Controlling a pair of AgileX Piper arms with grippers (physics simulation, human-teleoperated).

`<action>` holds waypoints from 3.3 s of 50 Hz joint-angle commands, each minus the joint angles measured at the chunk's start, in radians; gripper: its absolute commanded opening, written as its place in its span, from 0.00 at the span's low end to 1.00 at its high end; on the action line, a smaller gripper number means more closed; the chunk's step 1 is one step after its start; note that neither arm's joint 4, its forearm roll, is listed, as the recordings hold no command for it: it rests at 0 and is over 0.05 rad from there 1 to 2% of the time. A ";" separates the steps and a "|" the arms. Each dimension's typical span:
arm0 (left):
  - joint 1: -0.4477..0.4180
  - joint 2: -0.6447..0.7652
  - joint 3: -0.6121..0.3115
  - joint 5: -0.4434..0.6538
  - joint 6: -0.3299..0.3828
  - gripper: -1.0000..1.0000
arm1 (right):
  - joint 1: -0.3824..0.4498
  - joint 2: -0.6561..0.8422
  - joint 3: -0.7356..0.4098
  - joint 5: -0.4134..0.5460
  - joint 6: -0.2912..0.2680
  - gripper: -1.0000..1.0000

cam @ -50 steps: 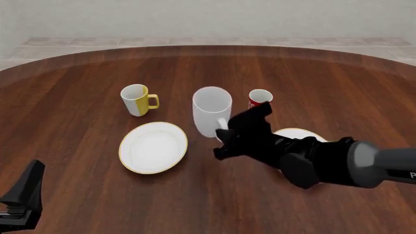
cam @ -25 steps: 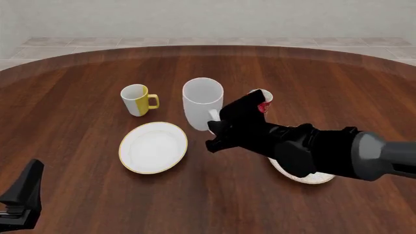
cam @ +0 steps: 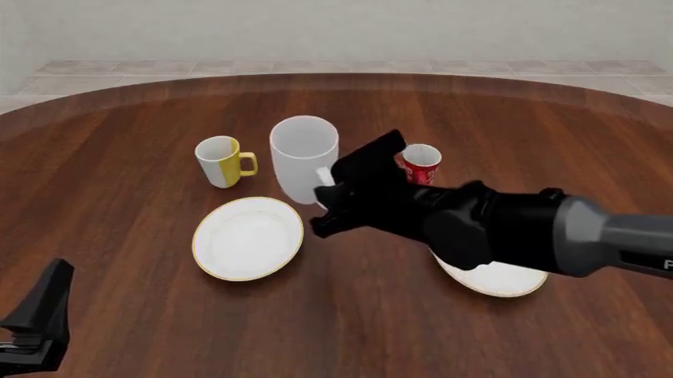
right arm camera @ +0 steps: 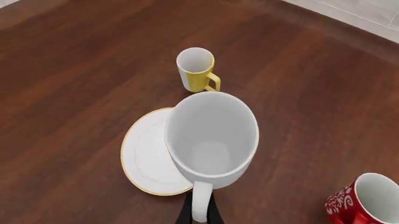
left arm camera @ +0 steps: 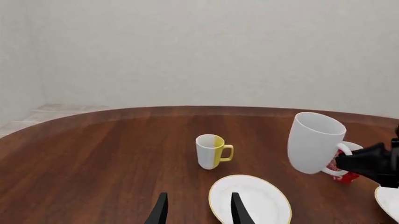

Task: Put the white mug on the left plate.

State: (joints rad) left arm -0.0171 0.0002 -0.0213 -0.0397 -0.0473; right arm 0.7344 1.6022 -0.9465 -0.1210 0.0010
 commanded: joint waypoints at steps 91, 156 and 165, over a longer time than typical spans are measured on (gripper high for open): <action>0.003 0.000 0.003 -0.004 0.003 1.00 | 0.135 0.245 -0.259 0.067 0.069 0.00; -0.004 0.000 0.009 -0.002 0.011 1.00 | 0.147 0.333 -0.255 0.030 0.144 0.00; -0.005 0.000 0.008 -0.001 0.012 1.00 | 0.145 0.335 -0.252 0.028 0.151 0.00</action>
State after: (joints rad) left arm -0.0213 0.0002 -0.0127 -0.0412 -0.0368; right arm 0.8809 1.9350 -1.1977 -0.0880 0.1342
